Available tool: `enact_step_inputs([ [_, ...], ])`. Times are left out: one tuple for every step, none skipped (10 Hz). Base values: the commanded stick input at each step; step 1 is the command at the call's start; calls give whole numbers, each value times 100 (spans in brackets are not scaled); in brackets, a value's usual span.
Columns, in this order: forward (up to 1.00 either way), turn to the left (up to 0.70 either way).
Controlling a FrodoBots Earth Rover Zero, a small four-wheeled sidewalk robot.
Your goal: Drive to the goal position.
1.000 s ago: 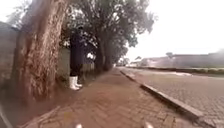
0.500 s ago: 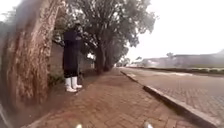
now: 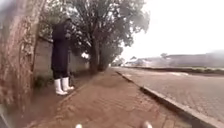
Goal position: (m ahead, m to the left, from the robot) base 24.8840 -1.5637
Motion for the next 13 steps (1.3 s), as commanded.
enact_step_inputs([
  [50, 14],
  [50, 22],
  [50, 6],
  [50, 14],
  [50, 17],
  [50, 8],
  [50, 13],
  [50, 7],
  [50, 1],
  [50, 4],
  [50, 6],
  [50, 5],
  [50, 2],
])
